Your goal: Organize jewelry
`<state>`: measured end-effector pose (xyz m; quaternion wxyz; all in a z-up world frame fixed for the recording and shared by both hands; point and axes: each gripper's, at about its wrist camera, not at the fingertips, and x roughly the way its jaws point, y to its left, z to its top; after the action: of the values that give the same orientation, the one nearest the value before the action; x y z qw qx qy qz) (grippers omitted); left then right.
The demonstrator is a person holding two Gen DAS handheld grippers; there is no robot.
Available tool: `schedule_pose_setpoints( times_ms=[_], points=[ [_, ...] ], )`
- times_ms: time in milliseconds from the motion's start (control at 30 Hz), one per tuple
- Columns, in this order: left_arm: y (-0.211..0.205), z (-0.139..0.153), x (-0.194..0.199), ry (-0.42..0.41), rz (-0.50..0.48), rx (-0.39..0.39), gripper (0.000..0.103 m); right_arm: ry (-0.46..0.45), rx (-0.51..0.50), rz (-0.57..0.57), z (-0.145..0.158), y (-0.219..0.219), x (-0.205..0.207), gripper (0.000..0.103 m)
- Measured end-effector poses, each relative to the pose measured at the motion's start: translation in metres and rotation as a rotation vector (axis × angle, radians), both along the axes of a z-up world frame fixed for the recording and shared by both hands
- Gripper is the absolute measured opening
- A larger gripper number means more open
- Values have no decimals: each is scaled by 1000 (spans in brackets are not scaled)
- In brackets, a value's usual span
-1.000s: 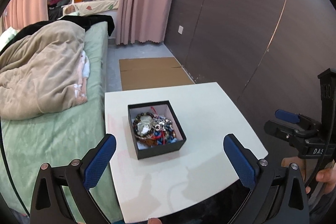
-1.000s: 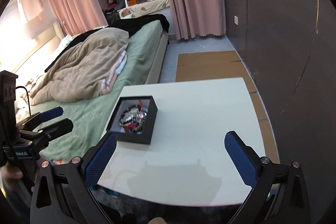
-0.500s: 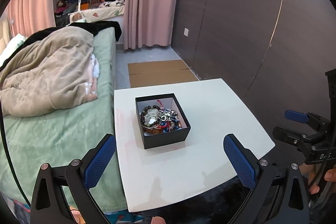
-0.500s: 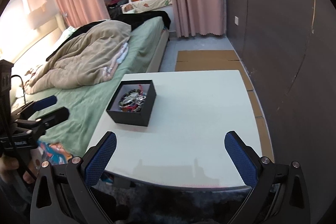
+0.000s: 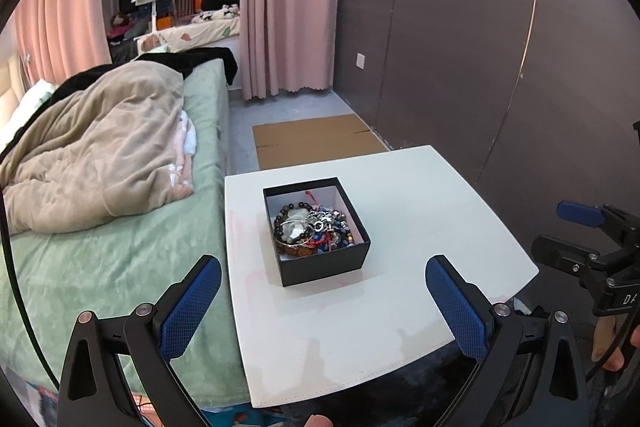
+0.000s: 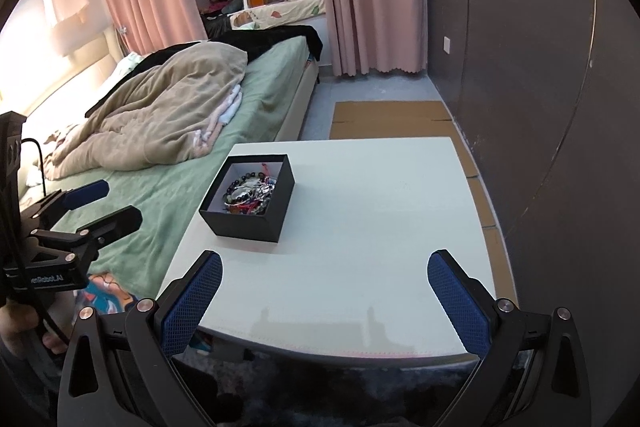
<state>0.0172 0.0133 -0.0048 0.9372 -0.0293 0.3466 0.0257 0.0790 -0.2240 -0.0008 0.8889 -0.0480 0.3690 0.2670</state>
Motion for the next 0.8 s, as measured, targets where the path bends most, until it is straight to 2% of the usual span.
schedule_pose_setpoints(
  times_ms=[800],
  points=[
    [2, -1, -1, 4, 32, 13, 102, 7, 30, -29, 3, -14, 3, 103]
  ],
)
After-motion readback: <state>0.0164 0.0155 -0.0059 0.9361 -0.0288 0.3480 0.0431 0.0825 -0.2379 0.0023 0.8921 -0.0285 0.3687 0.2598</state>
